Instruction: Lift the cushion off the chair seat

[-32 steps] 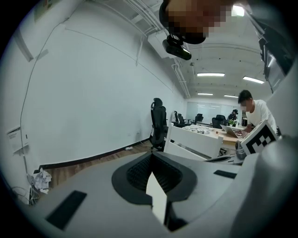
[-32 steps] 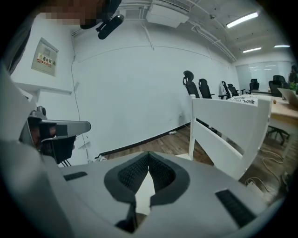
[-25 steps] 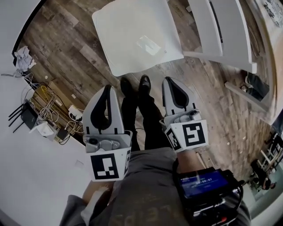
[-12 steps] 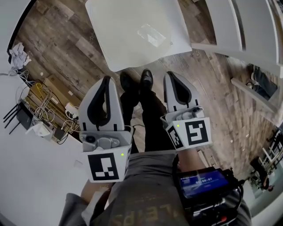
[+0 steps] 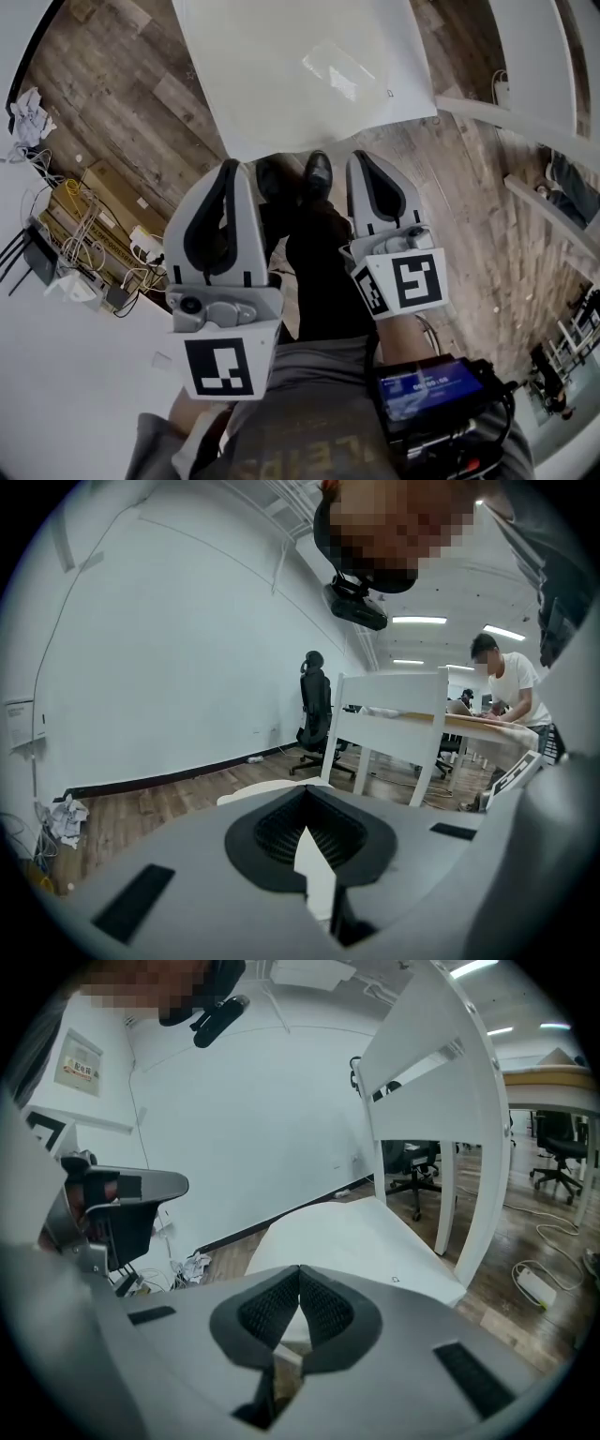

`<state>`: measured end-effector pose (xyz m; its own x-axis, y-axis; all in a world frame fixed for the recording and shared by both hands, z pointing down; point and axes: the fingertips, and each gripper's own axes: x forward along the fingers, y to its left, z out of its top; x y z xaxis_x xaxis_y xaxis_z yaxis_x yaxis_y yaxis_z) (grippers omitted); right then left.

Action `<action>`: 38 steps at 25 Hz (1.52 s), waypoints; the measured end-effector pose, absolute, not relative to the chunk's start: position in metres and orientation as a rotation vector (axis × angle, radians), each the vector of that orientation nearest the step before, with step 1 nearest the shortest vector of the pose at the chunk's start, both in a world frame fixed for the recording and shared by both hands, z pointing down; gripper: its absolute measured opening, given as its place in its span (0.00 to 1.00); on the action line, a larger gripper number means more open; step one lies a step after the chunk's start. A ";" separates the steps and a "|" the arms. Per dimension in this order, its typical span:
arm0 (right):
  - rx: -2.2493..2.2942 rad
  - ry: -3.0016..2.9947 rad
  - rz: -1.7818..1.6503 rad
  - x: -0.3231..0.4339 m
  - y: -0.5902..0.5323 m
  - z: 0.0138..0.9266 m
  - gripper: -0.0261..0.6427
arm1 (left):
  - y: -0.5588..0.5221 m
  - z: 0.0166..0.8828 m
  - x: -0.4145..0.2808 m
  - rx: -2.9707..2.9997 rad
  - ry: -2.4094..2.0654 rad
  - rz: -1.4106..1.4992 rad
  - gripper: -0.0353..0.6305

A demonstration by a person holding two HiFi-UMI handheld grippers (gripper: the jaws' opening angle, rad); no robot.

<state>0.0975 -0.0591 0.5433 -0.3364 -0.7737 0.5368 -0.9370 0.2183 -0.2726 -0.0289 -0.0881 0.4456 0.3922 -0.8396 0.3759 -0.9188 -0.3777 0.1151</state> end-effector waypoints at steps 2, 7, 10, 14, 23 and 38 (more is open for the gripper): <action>1.600 -2.213 0.803 0.094 -0.066 0.559 0.05 | -0.092 0.458 -0.032 2.352 -1.539 0.368 0.06; 1.582 -2.217 0.767 0.083 -0.087 0.595 0.05 | -0.107 0.482 -0.043 2.369 -1.566 0.342 0.06; 1.555 -2.204 0.755 0.074 -0.096 0.618 0.05 | -0.115 0.495 -0.053 2.355 -1.593 0.334 0.06; 1.517 -2.160 0.755 0.071 -0.095 0.643 0.05 | -0.114 0.504 -0.059 2.345 -1.593 0.342 0.06; 1.513 -2.107 0.834 0.073 -0.068 0.648 0.05 | -0.103 0.497 -0.056 2.353 -1.533 0.386 0.06; 1.798 -2.028 1.314 0.117 -0.029 0.657 0.52 | -0.085 0.497 -0.024 2.407 -1.410 0.439 0.06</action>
<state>0.1170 -0.0287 0.6572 -0.2822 -0.7442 0.6054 -0.8567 -0.0885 -0.5081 -0.0238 -0.0850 0.4975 0.4666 -0.7815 0.4143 -0.8785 -0.4639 0.1143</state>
